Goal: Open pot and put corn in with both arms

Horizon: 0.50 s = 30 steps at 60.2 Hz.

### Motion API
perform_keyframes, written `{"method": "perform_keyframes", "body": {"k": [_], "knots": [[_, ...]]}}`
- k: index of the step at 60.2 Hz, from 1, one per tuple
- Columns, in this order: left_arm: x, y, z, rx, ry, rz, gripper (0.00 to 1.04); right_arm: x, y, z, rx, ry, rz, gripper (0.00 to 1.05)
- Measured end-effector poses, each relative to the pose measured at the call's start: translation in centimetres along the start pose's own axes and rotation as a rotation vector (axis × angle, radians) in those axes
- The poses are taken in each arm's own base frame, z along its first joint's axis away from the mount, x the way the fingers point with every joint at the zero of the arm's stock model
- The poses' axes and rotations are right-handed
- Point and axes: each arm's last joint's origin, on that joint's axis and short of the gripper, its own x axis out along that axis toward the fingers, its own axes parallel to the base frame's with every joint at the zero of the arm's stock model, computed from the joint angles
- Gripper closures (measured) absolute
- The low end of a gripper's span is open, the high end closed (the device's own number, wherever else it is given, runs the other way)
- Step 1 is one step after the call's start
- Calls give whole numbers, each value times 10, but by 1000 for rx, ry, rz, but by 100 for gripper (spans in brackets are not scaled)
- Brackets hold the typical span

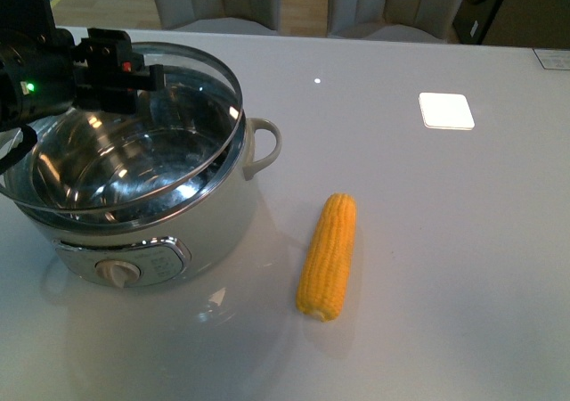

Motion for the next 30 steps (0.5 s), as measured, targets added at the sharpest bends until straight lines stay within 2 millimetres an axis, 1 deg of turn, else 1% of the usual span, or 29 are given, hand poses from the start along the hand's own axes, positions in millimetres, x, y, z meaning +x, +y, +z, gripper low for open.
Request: {"method": "perform_keyframes", "body": {"k": [13,21,30], "knots": [[-9,7,20,1,-26,15,62,0,0,0,0,0,0,9],[-16,23,32,-5,-59,44,62,0,0,0,0,0,0,9],[-25,50,40,-17,-90,106,62,0,0,0,0,0,0,9]]}}
